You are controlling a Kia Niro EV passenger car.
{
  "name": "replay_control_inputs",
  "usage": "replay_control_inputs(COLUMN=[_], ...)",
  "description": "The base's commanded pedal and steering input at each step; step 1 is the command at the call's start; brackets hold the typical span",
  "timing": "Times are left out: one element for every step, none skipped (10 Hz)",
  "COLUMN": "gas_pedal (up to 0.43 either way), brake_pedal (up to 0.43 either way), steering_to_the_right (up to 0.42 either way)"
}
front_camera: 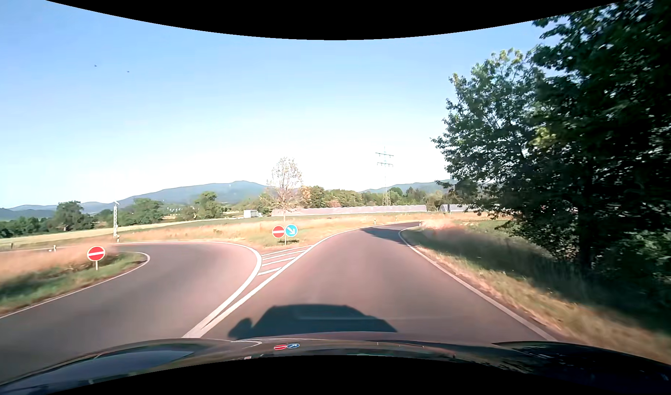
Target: Follow the waypoints while adhering to traffic rules and regulations
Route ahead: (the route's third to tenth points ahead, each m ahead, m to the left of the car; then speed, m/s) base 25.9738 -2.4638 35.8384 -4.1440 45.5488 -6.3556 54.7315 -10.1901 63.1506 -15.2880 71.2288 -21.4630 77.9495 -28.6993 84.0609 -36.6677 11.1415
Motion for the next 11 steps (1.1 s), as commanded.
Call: replay_control_inputs(gas_pedal=[0.13,0.13,0.13,0.13,0.13,0.13,0.13,0.13,0.13,0.13,0.13], brake_pedal=[0.0,0.0,0.0,0.0,0.0,0.0,0.0,0.0,0.0,0.0,0.0], steering_to_the_right=[0.012,0.013,0.013,0.014,0.014,0.015,0.016,0.02,0.022,0.023,0.024])
